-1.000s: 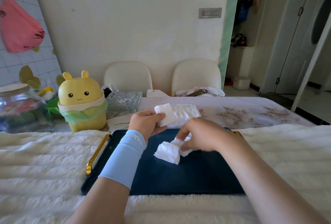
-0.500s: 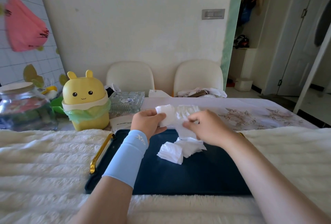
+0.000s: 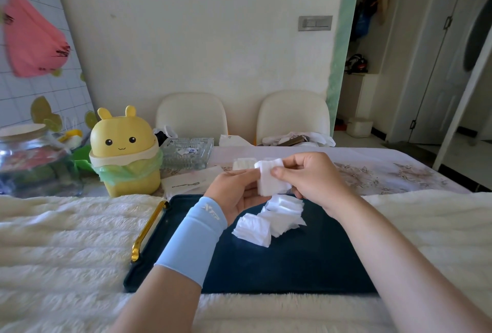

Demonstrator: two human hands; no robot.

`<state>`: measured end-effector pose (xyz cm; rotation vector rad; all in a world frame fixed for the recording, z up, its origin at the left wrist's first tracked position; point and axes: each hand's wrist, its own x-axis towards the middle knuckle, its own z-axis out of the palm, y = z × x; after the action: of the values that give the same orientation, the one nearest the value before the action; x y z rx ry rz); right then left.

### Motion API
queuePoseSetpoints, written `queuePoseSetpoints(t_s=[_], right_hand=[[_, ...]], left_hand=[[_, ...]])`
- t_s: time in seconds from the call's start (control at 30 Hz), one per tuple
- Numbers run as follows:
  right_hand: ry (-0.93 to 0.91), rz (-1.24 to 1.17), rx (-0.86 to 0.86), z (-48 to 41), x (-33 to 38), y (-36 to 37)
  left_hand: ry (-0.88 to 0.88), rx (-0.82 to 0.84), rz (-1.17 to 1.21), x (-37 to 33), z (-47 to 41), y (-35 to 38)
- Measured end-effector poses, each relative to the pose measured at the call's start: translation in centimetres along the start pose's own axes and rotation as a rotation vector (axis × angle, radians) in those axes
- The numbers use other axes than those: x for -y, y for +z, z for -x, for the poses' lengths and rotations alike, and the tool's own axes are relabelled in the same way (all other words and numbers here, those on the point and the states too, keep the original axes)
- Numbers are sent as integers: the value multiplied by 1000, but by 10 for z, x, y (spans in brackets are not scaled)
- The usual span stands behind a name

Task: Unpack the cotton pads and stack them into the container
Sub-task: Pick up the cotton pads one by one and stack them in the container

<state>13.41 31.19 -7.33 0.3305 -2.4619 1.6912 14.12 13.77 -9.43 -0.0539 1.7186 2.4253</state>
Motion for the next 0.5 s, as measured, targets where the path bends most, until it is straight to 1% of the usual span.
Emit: queuePoseSetpoints(t_s=[0.13, 0.2, 0.27, 0.3, 0.37, 0.4, 0.43, 0.5], right_hand=[[-3, 59, -52, -2, -3, 2], [3, 92, -75, -3, -3, 2], [-4, 130, -102, -4, -4, 2], [-14, 133, -111, -5, -5, 1], [-42, 126, -116, -6, -8, -3], [-56, 169, -119, -7, -10, -6], [-63, 268, -116, -8, -13, -10], [-37, 556, -47, -7, -19, -15]], left_hand=[[-5, 5, 0, 0, 1, 4], [4, 45, -2, -2, 1, 4], [15, 78, -63, -2, 3, 4], [24, 67, -100, -2, 2, 4], [41, -7, -140, 1, 0, 2], [46, -55, -142, 1, -3, 1], [50, -99, -139, 2, -4, -1], [61, -171, -156, 2, -7, -6]])
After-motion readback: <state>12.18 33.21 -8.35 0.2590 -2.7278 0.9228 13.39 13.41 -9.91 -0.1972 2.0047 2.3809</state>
